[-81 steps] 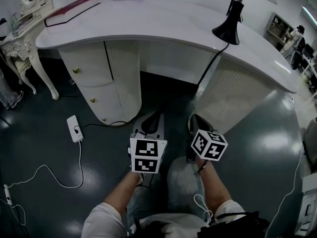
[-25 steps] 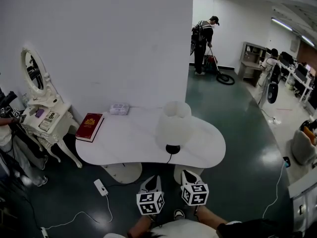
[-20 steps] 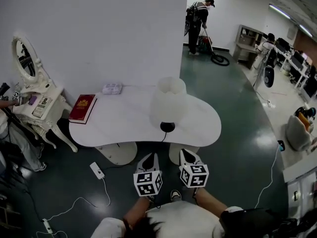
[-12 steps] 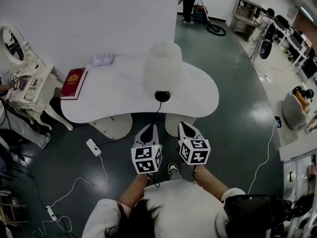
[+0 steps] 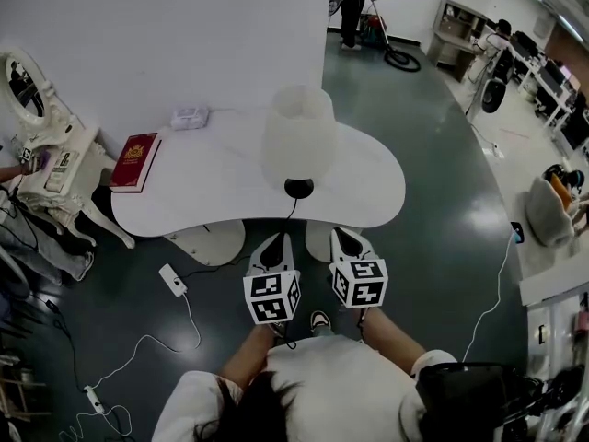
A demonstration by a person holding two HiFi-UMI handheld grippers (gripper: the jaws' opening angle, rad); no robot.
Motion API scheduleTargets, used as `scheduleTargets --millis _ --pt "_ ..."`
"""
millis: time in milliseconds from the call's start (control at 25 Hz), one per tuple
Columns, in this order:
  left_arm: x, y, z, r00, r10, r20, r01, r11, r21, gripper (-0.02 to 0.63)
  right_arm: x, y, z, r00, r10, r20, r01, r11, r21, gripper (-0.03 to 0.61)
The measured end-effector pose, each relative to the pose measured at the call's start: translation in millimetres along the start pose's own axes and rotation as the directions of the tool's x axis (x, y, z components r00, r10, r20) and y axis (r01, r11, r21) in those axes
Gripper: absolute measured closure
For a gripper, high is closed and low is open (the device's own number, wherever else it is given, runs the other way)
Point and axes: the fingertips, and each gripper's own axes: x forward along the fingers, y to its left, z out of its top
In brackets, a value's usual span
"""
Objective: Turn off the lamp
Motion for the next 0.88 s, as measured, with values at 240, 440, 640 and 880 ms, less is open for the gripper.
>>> scheduleTargets --millis 240,440,640,880 --pt "8.1 2.2 2.8 1.000 0.010 0.000 -0.010 1.000 0.002 0.604 9.5 -0.6 5.5 1.000 0.018 0.000 -0.018 1.000 -0.008 0.580" --pt "12.8 0.8 6.1 1.000 0.014 0.005 -0.014 1.000 0.000 0.604 10.8 -5.1 8.3 1.000 0.018 -0.001 -0.018 1.000 -0.011 0.580" --pt "16.0 0.9 5.6 1.000 0.015 0.004 -0.015 1.000 -0.010 0.604 11.7 -7.6 7.9 1.000 0.017 -0.007 -0.017 1.000 -0.011 0.580" --pt "18.7 -2.9 3.0 1.000 0.013 0.004 -0.013 1.000 -0.020 0.604 9.4 -12.1 4.5 1.000 0.013 -0.011 -0.014 1.000 -0.006 0.580"
